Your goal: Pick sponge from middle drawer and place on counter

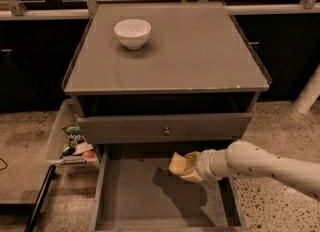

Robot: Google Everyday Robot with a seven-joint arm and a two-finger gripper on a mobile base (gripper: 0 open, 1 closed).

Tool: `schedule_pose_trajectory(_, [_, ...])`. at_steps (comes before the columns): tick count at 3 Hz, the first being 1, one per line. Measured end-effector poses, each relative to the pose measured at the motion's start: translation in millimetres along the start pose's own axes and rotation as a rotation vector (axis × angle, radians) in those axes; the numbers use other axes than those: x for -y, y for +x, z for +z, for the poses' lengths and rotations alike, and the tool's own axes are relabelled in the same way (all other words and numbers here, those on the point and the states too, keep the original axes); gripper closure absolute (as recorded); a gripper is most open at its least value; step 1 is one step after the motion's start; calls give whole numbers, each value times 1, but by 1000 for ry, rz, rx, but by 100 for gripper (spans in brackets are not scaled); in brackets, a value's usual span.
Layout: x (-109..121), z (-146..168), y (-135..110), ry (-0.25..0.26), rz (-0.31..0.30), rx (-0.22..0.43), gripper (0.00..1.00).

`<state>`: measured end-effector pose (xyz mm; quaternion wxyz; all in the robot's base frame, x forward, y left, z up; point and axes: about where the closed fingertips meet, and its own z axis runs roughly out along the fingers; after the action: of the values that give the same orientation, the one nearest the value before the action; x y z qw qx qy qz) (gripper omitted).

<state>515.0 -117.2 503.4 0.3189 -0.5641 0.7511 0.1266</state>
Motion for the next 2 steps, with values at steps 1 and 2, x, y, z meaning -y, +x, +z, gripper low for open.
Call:
schedule_pose_trajectory(1, [17, -61, -31, 81, -32, -28, 100])
schedule_pose_trajectory(2, [35, -111, -48, 90, -36, -5, 100])
